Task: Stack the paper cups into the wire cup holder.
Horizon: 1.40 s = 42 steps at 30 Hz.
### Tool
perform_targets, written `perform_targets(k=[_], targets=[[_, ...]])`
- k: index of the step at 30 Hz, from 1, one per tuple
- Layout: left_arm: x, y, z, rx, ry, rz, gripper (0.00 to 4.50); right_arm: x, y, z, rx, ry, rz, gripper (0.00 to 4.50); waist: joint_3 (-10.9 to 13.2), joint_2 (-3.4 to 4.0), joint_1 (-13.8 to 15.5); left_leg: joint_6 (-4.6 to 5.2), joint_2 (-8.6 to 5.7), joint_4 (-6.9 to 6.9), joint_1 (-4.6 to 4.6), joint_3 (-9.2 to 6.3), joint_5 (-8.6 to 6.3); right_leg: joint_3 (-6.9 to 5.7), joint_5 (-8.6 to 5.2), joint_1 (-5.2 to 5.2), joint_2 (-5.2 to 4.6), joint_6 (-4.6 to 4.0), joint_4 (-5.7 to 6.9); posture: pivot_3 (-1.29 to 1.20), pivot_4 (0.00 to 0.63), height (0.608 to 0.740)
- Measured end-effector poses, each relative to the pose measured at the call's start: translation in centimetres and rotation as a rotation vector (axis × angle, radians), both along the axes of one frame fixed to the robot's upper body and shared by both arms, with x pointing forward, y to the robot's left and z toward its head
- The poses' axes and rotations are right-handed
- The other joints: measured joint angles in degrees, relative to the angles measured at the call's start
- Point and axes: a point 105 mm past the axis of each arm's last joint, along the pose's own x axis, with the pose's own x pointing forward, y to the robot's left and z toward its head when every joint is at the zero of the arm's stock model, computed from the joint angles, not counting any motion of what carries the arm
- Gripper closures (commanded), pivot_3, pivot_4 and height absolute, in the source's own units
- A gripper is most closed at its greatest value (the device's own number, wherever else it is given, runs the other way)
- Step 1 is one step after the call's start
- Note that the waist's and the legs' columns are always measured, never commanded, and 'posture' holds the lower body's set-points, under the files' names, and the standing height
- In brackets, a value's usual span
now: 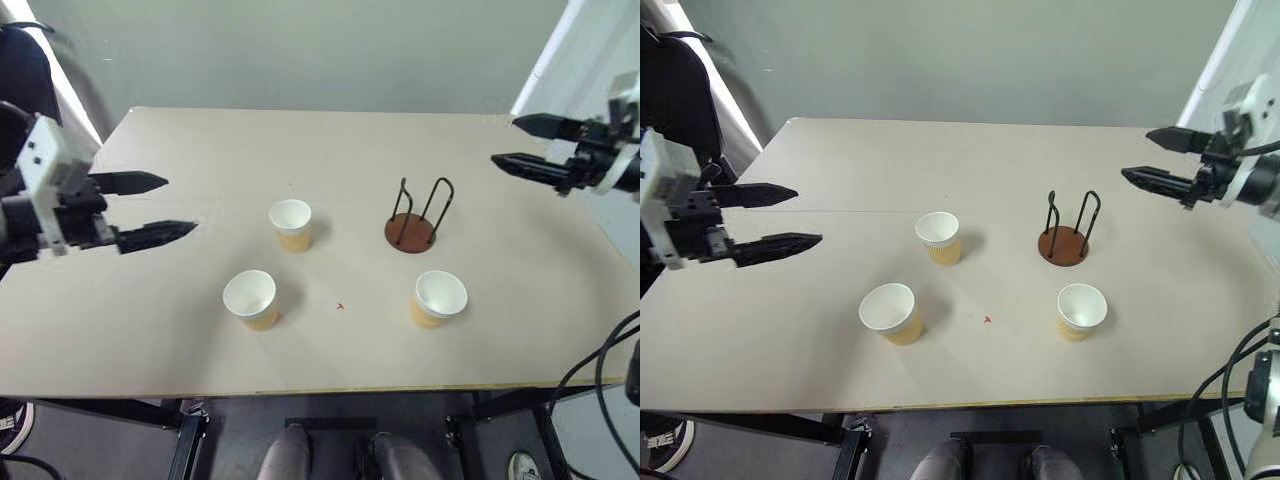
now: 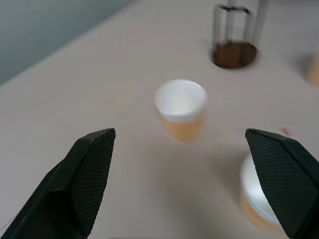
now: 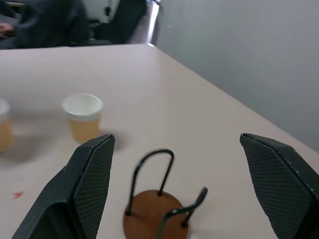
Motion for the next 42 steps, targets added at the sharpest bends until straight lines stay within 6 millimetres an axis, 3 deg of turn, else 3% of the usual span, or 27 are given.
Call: perform_targets(k=[11,13,16,19,25,30,36,42], targets=[[-1.3,-0.6,-2.4,0.027,0.134,-0.119,0.03,-1.4,2.9,-2.0,-0.02,0.091,0.132,0.42,0.0,-0.01,-0.3,0.56,0.01,0.17,0.09,0.01,-0.1,0.04,-0.04,-0.06,0.0,0.08,0.19,0.0,0.15,0.74],[-1.2,-0.6,-2.4,0.031,0.127,-0.113,0.03,-0.4,4.2,-2.4,0.016,0.071,0.104,0.42,0.0,-0.05,-0.4,0.73,0.02,0.19,0.22,0.01,-0.18,0.05,-0.04,-0.02,0.0,0.08,0.26,0.0,0.15,0.74],[-1.1,-0.6,-2.5,0.034,0.115,-0.109,0.03,1.8,6.3,-4.6,-0.007,0.095,0.018,0.42,0.0,0.0,-0.9,0.88,0.01,0.21,0.28,0.02,-0.2,0.1,-0.04,-0.09,-0.01,0.07,0.43,0.0,0.15,0.74],[-1.1,-0.6,-3.0,0.031,0.127,-0.104,0.03,2.8,6.6,-6.0,-0.071,0.113,-0.061,0.42,0.0,0.01,-0.8,0.9,0.02,0.2,0.19,0.01,-0.2,0.09,-0.05,-0.17,-0.01,0.06,0.45,0.0,0.15,0.74],[-1.5,-0.1,-3.8,0.019,0.142,-0.076,0.03,2.8,5.9,-5.9,-0.084,0.115,-0.079,0.42,0.0,0.0,-0.4,0.85,0.02,0.22,-0.07,0.02,-0.23,0.09,-0.05,-0.33,-0.02,0.06,0.39,0.0,0.15,0.74],[-1.6,0.1,-3.9,0.015,0.135,-0.061,0.03,4.0,5.0,-6.4,-0.075,0.131,-0.167,0.42,0.0,-0.01,-0.5,0.79,0.02,0.22,0.04,0.02,-0.19,0.1,-0.04,-0.32,-0.02,0.04,0.5,0.0,0.15,0.74],[-1.5,0.2,-4.3,0.01,0.14,-0.049,0.03,4.0,8.1,-6.9,-0.044,0.133,-0.1,0.42,0.0,-0.02,-0.9,0.8,0.02,0.21,0.04,0.02,-0.19,0.1,-0.05,-0.35,-0.01,0.02,0.53,0.0,0.15,0.74],[-1.5,0.0,-4.3,0.015,0.134,-0.045,0.03,5.7,9.7,-7.5,-0.054,0.134,-0.201,0.42,0.0,-0.01,-0.9,0.8,0.02,0.21,-0.03,0.01,-0.19,0.1,-0.04,-0.46,-0.02,0.01,0.54,0.0,0.15,0.74]])
